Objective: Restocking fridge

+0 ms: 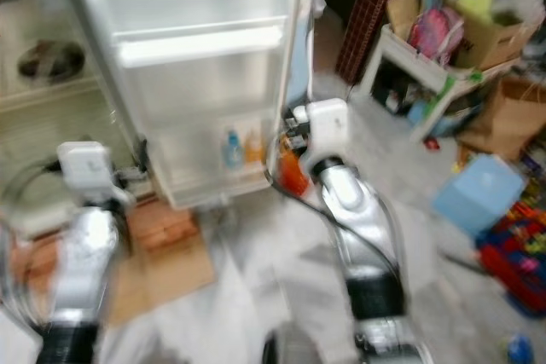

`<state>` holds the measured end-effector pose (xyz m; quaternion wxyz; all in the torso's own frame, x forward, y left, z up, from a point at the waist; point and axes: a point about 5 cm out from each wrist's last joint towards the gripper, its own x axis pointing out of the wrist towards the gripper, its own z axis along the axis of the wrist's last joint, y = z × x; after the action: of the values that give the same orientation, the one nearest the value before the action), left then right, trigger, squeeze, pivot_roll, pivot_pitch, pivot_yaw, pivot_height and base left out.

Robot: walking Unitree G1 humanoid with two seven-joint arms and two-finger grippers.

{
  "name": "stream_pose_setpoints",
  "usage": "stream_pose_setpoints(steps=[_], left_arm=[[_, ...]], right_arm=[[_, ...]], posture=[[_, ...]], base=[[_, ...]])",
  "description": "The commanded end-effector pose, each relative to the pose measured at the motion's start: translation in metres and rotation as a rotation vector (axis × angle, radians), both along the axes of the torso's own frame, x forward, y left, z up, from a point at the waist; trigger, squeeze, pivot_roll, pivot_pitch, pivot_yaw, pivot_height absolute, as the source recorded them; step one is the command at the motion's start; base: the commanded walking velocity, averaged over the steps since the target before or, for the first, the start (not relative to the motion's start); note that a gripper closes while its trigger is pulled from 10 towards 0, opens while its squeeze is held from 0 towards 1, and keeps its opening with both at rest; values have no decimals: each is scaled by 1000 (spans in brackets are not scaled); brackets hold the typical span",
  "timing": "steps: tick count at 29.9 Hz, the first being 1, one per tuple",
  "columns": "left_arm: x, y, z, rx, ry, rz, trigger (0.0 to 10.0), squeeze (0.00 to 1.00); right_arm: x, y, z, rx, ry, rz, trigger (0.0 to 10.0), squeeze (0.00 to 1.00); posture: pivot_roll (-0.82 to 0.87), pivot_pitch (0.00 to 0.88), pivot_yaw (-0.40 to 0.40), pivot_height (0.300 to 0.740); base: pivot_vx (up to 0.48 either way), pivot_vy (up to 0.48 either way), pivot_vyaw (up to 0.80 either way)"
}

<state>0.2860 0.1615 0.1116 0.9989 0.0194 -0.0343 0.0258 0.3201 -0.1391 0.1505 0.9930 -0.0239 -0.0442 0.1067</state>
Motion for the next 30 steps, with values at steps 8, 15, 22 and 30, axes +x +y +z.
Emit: stream_pose_setpoints(steps=[8,15,22,30], left_arm=[[0,13,-3,-16,35,70,10000,0],[0,15,-3,-14,37,83,10000,0],[0,13,-1,-13,28,82,10000,0],[0,12,-1,1,21,94,10000,0]], right_arm=[[-4,26,13,68,-39,159,10000,0],[-4,26,13,70,-42,157,10000,0],[-5,25,14,57,-54,165,10000,0],[-6,26,14,54,-61,177,10000,0]], posture=[[26,90,-62,740],[27,90,-61,740],[25,89,-61,740],[26,85,-61,740]], base=[[188,154,0],[0,480,0],[0,411,0],[0,0,695]])
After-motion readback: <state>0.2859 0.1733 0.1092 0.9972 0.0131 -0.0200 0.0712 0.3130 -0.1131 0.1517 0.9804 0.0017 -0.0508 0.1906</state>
